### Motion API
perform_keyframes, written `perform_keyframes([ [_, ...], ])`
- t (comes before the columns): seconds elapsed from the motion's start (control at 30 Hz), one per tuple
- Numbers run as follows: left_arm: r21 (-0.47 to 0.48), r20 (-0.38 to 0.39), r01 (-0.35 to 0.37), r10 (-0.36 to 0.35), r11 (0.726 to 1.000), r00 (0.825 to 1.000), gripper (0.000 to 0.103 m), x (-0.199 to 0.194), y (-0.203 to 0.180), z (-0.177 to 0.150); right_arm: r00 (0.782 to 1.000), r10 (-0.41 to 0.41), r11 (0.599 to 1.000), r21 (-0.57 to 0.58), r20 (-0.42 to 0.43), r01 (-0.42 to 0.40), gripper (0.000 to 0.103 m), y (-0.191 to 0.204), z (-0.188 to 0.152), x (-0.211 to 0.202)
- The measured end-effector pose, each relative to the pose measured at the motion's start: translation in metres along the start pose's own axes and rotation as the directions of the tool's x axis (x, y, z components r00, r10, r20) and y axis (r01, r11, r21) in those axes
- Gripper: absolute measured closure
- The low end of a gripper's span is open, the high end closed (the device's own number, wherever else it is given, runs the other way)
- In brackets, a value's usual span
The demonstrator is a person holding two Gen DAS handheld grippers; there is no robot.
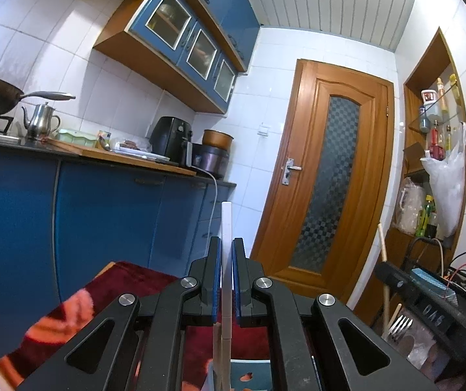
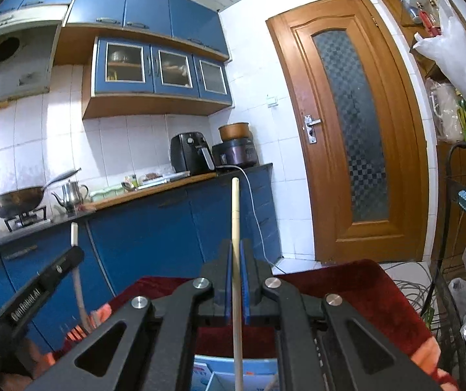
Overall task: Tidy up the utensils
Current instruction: 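Carry the white chopstick with the left tool while the right carries the wooden chopstick to the caddy, then open both tools to drop the chopsticks into the caddy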
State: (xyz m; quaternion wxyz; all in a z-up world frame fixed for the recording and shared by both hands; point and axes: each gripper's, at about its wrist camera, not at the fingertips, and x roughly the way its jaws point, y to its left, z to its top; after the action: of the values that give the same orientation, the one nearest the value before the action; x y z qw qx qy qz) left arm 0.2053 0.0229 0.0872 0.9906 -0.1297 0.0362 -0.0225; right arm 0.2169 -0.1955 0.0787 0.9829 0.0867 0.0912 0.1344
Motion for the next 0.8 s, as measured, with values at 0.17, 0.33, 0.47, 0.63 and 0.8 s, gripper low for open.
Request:
perform_keyframes([
  [0.17,0.006,-0.023,0.009,-0.009,1.0,1.0,0.097,-0.002,0.0,-0.002,0.998,0.023,1.0,0.019,-0.058,-0.022,0.096,-0.005,-0.011,-0.002],
  [0.33,0.006,-0.063,0.024,-0.024,1.0,0.998,0.097,-0.007,-0.002,-0.004,0.994,0.05,0.998,0.04,-0.098,-0.047,0.092,-0.009,-0.015,-0.009],
  [0.47,-0.01,-0.096,0.046,-0.047,0.999,0.994,0.088,-0.014,0.0,-0.005,0.991,0.072,0.997,0.051,-0.111,-0.066,0.074,-0.009,-0.017,-0.016],
  [0.63,-0.023,-0.118,0.059,-0.061,0.998,0.991,0.072,-0.028,0.002,-0.005,0.992,0.075,0.996,0.064,-0.1,-0.069,0.069,-0.008,-0.015,-0.032],
  [0.8,-0.01,-0.154,0.073,-0.073,0.997,0.985,0.069,-0.046,-0.001,-0.003,0.993,0.071,0.995,0.082,-0.089,-0.064,0.068,-0.009,-0.012,-0.052],
])
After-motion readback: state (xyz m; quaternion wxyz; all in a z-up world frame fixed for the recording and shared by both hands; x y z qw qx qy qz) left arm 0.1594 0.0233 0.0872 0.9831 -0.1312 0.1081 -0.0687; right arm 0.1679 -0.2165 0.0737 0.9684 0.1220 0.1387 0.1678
